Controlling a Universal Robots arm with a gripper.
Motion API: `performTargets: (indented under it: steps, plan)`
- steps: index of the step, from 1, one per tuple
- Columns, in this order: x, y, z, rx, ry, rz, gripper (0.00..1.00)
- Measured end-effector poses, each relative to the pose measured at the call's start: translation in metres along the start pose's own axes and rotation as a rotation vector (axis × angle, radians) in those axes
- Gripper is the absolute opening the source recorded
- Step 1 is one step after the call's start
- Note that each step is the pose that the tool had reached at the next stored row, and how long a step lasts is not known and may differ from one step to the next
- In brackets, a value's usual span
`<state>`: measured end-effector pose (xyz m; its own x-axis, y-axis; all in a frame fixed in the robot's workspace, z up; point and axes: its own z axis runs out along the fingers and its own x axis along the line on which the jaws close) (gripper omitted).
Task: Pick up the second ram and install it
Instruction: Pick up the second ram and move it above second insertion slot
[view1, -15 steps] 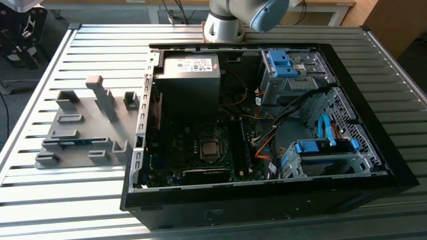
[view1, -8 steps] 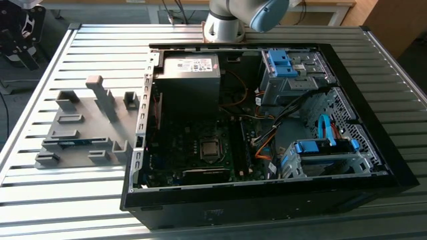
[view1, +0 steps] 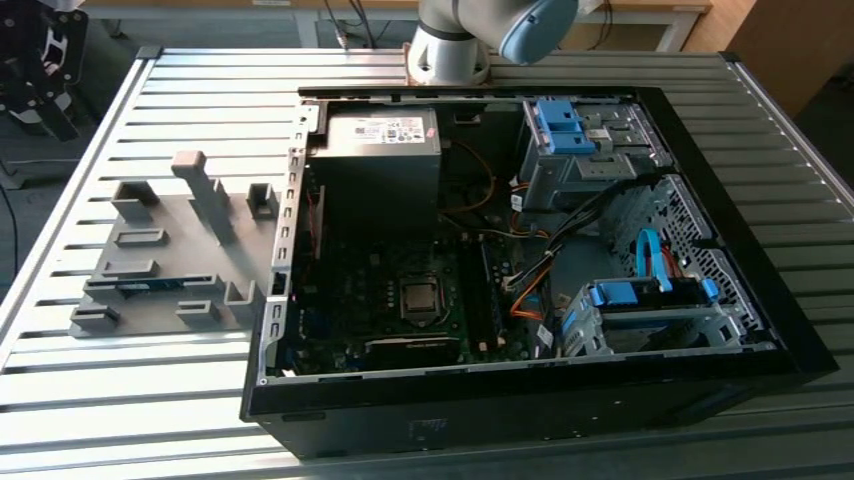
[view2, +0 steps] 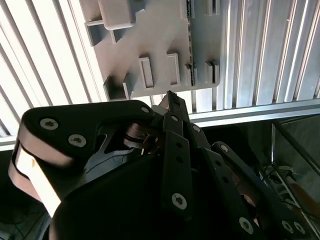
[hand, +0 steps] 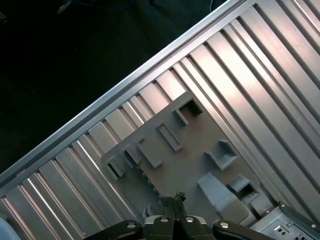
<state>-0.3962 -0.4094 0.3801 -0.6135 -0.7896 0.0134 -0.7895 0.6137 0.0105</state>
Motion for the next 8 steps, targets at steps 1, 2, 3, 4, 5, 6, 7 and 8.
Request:
performTargets:
  steps: [1,2,3,4,5,6,7,8]
  plan:
    - [0.0000,0.0000,0.0000,0.0004,0.0005,-0.013,0.10]
    - [0.0001,0.0001,0.0000,0.0009,0.0009,-0.026,0.10]
    - [0.0001,0.0002,0.0000,0.0012,0.0014,-0.038,0.10]
    - [0.0001,0.0002,0.0000,0.0016,0.0018,-0.052,0.10]
    - [0.0002,0.0004,0.0001,0.0020,0.0020,-0.064,0.10]
    - [0.0003,0.0005,0.0001,0.0022,0.0022,-0.076,0.10]
    - [0.0006,0.0007,0.0001,0.0024,0.0024,-0.086,0.10]
    - [0.0011,0.0012,0.0001,0.0025,0.0024,-0.094,0.10]
